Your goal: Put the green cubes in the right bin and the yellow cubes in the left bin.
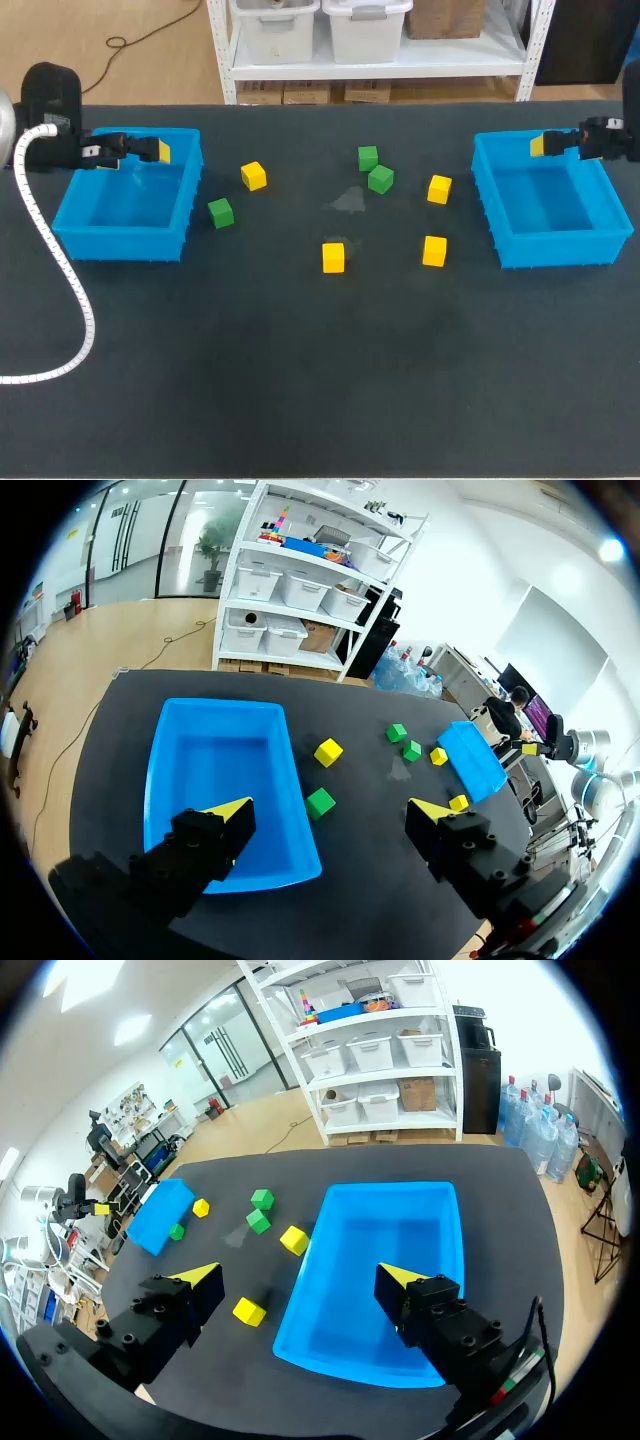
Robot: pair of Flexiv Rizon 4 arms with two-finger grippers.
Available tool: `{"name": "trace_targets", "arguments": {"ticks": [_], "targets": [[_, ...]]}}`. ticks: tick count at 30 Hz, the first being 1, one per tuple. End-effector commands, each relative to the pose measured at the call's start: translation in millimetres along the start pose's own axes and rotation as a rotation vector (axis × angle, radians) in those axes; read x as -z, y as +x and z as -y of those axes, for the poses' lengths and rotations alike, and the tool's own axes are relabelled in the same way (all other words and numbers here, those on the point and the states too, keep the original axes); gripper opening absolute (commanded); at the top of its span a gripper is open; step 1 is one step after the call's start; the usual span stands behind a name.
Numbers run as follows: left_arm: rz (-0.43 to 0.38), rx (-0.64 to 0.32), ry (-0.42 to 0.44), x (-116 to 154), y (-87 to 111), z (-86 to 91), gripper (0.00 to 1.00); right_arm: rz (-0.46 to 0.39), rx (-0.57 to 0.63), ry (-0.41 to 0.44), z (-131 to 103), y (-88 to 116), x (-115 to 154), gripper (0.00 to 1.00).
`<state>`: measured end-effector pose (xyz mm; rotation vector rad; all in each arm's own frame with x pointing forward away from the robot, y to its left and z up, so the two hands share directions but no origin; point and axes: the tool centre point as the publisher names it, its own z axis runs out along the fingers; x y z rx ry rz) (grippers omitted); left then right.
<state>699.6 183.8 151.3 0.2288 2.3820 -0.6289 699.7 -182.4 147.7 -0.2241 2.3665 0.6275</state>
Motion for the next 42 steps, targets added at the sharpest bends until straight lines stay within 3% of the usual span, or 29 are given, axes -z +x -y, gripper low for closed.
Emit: {"name": "trace_targets", "arguments": {"ticks": [1,21,28,33,37,42], "targets": [[0.006,-0.001,0.006,-0.3,1.2,-1.4,1.00,0.000,0.000,0.004,-0.4,0.4,0.8,1.00],[0.006,-0.001,0.006,-0.3,1.2,-1.4,1.00,0.000,0.000,0.004,-0.4,0.4,0.8,1.00],[0.006,-0.001,0.006,-0.3,1.2,-1.4,1.00,-0.047,0.074,-0.008,-8.0,-33.5,-18.3,1.00],[0.006,-0.001,0.006,-0.3,1.2,-1.4,1.00,-0.106,0.159,-0.017,-16.8,-69.3,-47.4,1.00],[0.006,-0.001,0.006,-0.3,1.2,-1.4,1.00,-0.186,0.240,-0.047,-27.5,-94.3,-75.0,1.00],[0.006,-0.001,0.006,-0.3,1.2,-1.4,1.00,-0.328,0.354,-0.009,-47.3,-116.1,-112.9,1.00]]}}
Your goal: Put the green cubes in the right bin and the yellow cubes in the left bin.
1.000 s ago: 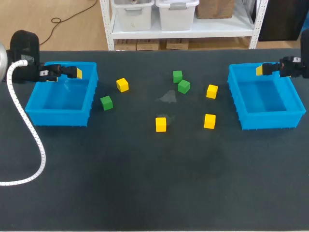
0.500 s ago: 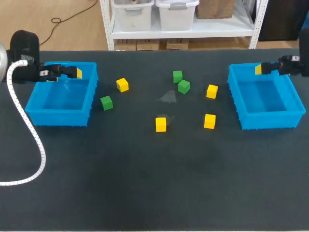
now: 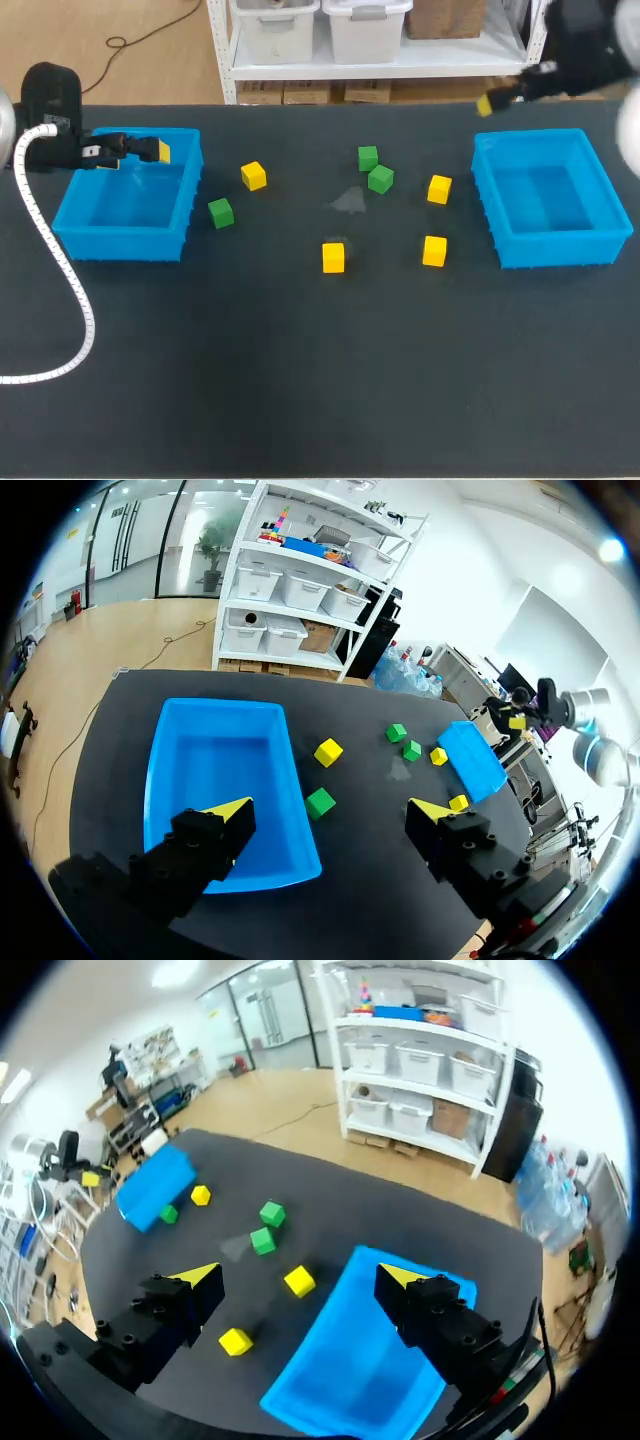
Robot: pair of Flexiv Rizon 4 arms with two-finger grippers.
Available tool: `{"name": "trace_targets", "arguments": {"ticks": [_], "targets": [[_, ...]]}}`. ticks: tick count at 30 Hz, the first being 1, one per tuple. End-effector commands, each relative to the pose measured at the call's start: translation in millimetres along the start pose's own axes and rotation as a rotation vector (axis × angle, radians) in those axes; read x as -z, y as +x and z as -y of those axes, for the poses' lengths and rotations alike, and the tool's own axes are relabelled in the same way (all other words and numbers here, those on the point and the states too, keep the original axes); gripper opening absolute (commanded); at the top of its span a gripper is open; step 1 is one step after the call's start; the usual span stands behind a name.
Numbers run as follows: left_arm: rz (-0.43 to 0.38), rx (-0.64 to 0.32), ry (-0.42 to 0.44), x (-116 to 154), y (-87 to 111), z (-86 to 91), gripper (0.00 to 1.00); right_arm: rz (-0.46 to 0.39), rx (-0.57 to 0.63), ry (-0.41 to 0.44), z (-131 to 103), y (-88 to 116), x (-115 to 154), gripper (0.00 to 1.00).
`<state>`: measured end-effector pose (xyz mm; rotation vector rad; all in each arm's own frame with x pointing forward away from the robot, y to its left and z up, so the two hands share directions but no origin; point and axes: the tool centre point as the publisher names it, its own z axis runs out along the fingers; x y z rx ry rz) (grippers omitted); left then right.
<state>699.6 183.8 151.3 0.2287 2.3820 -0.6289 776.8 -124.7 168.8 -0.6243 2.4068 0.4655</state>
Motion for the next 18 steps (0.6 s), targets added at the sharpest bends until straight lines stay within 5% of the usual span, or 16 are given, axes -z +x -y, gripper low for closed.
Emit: {"name": "trace_targets", "arguments": {"ticks": [1,10,18], "targets": [[0.006,-0.001,0.006,-0.3,1.2,-1.4,1.00,-0.194,0.077,-0.056,-1.3,-58.4,-54.8,1.00],[0.006,-0.001,0.006,-0.3,1.2,-1.4,1.00,-0.357,0.184,-0.150,-23.3,-75.8,-124.8,1.00],[0.006,-0.001,0.006,-0.3,1.2,-1.4,1.00,-0.464,0.195,-0.248,-43.8,-56.6,-178.6,1.00]]}}
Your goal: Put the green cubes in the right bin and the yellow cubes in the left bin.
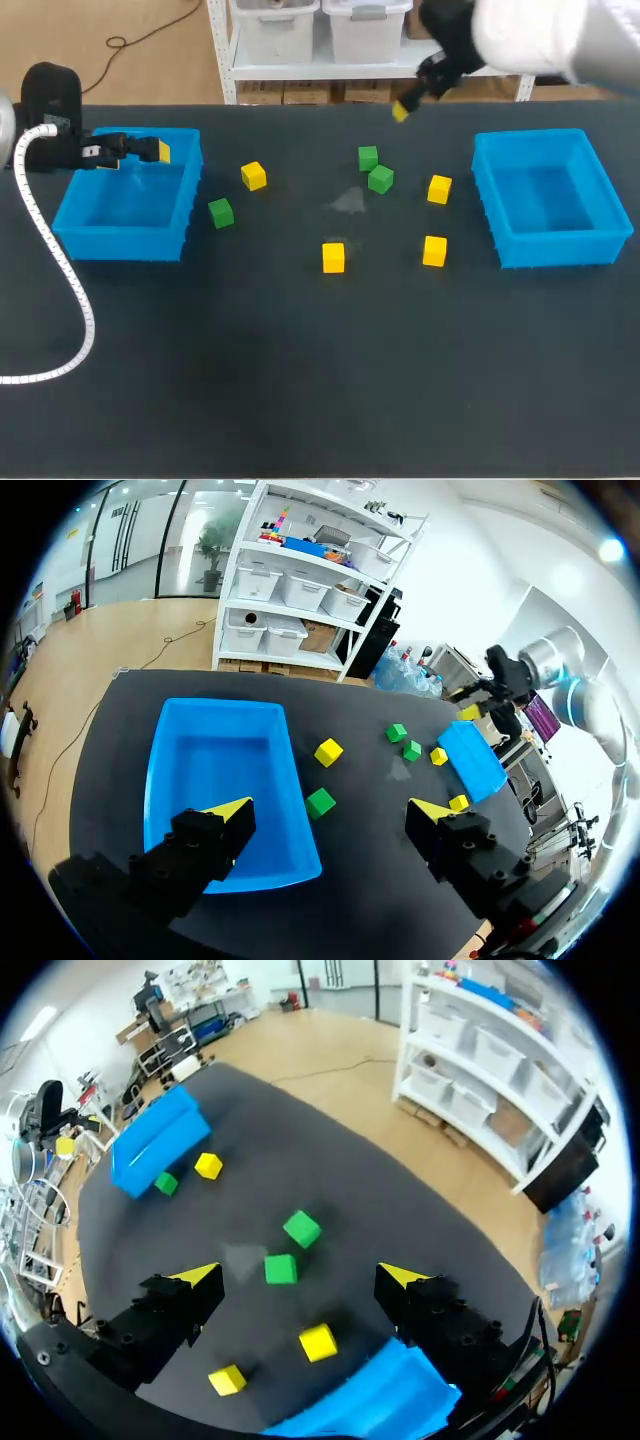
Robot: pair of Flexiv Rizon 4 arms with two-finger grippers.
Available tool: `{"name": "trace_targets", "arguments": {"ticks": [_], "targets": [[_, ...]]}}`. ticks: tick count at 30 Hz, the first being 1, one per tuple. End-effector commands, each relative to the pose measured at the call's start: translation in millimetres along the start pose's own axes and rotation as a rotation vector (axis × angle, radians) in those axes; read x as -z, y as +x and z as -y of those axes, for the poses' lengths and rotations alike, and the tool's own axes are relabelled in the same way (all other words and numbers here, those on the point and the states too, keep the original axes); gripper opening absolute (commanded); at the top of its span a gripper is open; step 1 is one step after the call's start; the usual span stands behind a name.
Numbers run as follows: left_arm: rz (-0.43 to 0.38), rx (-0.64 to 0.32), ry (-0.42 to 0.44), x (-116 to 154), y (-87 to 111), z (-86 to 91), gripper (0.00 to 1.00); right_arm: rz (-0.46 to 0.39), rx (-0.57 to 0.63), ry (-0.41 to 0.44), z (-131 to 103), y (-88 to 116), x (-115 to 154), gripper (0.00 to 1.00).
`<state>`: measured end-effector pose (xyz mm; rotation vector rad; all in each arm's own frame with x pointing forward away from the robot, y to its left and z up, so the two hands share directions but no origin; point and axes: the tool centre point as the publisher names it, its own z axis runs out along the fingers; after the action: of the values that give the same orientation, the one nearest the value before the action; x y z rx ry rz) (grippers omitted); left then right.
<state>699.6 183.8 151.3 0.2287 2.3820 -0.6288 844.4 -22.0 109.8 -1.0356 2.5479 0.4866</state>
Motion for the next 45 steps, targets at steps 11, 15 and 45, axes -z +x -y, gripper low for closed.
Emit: {"name": "trace_targets", "arguments": {"ticks": [11,15,45], "targets": [[0.006,-0.001,0.006,-0.3,1.2,-1.4,1.00,-0.280,-0.004,-0.155,-0.8,-17.1,-87.1,1.00],[0.006,-0.001,0.006,-0.3,1.2,-1.4,1.00,-0.284,0.004,-0.150,-9.4,-13.3,-83.1,1.00],[0.006,-0.001,0.006,-0.3,1.2,-1.4,1.00,-0.524,0.102,-0.009,-18.1,22.6,-88.5,1.00]]}}
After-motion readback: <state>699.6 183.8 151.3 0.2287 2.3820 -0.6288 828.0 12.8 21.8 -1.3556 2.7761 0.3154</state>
